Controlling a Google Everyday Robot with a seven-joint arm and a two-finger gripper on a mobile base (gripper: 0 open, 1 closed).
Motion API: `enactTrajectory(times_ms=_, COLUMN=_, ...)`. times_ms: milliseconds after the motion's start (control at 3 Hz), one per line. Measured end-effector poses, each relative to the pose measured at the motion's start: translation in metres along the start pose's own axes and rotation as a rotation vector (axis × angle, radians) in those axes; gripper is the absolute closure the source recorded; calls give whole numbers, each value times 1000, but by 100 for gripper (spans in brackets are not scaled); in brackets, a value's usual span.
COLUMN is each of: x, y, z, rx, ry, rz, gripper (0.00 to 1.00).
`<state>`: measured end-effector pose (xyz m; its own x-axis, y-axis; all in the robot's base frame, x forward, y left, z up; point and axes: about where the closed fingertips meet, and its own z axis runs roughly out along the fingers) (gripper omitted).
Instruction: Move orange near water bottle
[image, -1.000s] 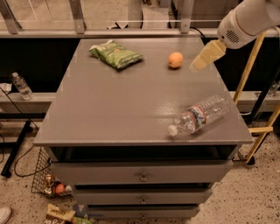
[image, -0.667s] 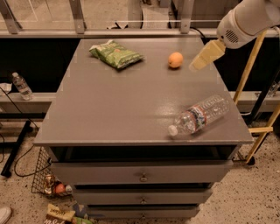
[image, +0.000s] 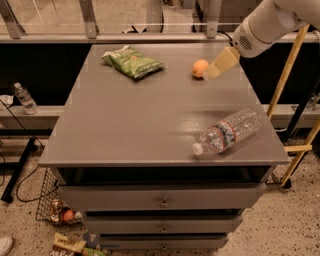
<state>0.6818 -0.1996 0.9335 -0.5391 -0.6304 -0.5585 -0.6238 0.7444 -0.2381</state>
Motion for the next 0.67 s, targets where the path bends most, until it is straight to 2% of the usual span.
enactTrajectory(times_ms=333, x=-7, y=7, z=19, rx=21, ry=68, rz=92, gripper=0)
enactTrajectory(times_ms=667, x=-12, y=17, z=41, rx=10, ry=93, rz=139, gripper=0)
